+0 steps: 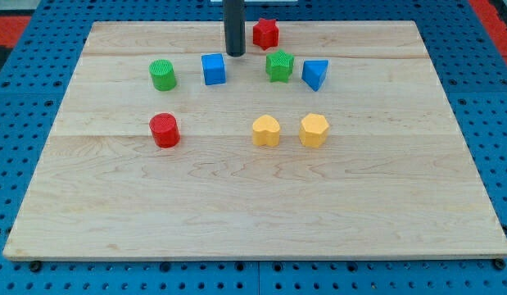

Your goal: Slide the red circle towards the top center

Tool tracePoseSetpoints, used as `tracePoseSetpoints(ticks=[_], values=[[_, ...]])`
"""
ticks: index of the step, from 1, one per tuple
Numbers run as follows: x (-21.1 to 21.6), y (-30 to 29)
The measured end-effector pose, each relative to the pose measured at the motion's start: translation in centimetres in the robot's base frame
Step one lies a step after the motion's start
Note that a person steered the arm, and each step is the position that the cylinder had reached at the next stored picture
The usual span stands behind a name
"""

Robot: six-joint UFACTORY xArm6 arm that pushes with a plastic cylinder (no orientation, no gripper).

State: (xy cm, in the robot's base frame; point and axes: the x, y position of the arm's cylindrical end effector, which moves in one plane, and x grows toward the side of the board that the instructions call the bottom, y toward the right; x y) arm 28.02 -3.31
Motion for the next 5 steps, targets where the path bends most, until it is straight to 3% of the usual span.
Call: tracePoseSetpoints(ticks=[2,4,5], values=[[9.8,-0.8],[21.1,-7.2],[19.7,-10.3]])
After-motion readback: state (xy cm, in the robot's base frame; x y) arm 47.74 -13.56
